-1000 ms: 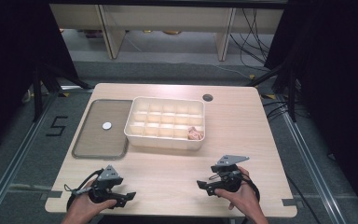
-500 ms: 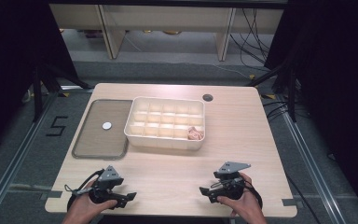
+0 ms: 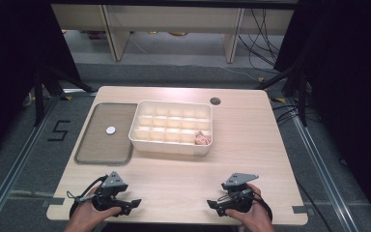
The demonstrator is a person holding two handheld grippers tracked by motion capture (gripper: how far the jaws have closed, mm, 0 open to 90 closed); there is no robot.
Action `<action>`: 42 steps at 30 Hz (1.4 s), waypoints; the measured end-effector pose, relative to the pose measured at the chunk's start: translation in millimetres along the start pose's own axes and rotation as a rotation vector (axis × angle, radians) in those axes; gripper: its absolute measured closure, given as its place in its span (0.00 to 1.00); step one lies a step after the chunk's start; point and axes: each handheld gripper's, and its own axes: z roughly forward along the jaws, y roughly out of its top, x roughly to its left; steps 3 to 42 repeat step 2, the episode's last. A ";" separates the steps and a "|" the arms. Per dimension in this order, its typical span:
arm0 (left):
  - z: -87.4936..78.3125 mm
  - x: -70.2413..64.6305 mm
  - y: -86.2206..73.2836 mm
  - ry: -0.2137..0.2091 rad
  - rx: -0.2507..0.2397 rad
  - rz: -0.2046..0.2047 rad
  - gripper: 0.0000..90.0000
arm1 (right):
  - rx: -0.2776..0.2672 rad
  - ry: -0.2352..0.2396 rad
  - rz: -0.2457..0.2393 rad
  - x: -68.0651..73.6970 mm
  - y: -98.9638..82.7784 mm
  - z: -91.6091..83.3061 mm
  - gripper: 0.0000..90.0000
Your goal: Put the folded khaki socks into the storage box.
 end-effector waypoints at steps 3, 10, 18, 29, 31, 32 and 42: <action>0.0 0.1 0.0 0.000 0.001 -0.001 0.26 | 0.009 -0.001 0.014 0.7 -0.1 -0.4 0.19; 0.0 0.1 0.0 0.000 0.001 -0.001 0.26 | 0.009 -0.001 0.014 0.7 -0.1 -0.4 0.19; 0.0 0.1 0.0 0.000 0.001 -0.001 0.26 | 0.009 -0.001 0.014 0.7 -0.1 -0.4 0.19; 0.0 0.1 0.0 0.000 0.001 -0.001 0.26 | 0.009 -0.001 0.014 0.7 -0.1 -0.4 0.19; 0.0 0.1 0.0 0.000 0.001 -0.001 0.26 | 0.009 -0.001 0.014 0.7 -0.1 -0.4 0.19; 0.0 0.1 0.0 0.000 0.001 -0.001 0.26 | 0.009 -0.001 0.014 0.7 -0.1 -0.4 0.19; 0.0 0.1 0.0 0.000 0.001 -0.001 0.26 | 0.009 -0.001 0.014 0.7 -0.1 -0.4 0.19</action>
